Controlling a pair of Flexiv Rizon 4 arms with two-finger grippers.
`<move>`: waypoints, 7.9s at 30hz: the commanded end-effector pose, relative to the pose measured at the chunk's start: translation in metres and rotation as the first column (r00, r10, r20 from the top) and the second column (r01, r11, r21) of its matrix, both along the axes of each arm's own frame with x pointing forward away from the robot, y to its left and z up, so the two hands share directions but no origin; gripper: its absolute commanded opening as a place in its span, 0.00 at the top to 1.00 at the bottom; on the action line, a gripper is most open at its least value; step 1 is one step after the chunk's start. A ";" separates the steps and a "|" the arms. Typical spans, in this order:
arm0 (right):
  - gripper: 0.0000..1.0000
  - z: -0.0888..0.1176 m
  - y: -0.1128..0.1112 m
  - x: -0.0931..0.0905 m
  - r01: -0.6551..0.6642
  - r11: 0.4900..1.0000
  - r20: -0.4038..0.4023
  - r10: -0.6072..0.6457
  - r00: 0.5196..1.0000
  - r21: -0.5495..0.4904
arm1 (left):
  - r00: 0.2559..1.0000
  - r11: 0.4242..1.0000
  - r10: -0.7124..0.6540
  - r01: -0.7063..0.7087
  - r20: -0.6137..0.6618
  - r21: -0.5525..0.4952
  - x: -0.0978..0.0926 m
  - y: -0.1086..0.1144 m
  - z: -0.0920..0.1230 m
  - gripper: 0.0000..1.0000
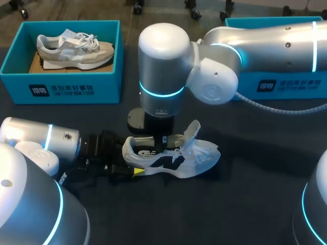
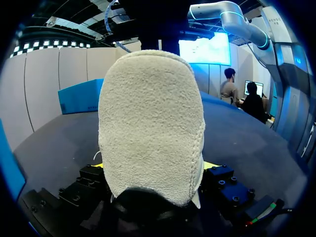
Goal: Take the shoe out of the shoebox, open the shoe tongue, remove and reinsert the insole, then place the shoe into the shoebox
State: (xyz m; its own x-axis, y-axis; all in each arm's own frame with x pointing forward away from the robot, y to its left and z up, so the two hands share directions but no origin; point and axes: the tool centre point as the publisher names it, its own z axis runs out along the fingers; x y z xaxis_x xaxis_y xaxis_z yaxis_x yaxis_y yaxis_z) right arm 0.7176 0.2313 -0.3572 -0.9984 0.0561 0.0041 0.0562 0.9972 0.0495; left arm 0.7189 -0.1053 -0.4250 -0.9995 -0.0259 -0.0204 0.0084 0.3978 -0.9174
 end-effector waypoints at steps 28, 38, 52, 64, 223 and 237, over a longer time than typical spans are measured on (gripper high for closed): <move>0.78 -0.022 -0.003 0.013 0.118 0.991 0.124 -0.110 0.986 -0.063 | 1.000 1.000 0.002 -0.002 0.002 0.000 -0.001 0.000 -0.001 1.00; 0.69 -0.025 -0.004 0.022 0.111 0.991 0.163 -0.098 0.982 -0.075 | 1.000 1.000 0.002 -0.002 0.002 0.000 -0.001 0.000 -0.001 1.00; 0.63 -0.039 -0.003 0.028 0.084 0.995 0.151 -0.074 0.986 -0.059 | 1.000 1.000 0.002 -0.002 0.002 0.000 -0.001 0.000 -0.001 1.00; 0.84 -0.066 0.004 0.019 0.082 0.996 0.060 -0.079 0.995 -0.047 | 1.000 1.000 0.002 -0.002 0.002 0.000 -0.001 0.000 -0.001 1.00; 1.00 0.028 0.065 0.020 0.102 0.802 -0.461 0.230 0.857 0.589 | 1.000 1.000 0.002 -0.002 0.002 0.000 -0.001 0.000 -0.001 1.00; 1.00 0.073 0.081 0.044 0.019 0.729 -0.251 0.211 0.945 0.684 | 1.000 1.000 0.002 -0.002 0.002 0.000 -0.001 0.000 -0.001 1.00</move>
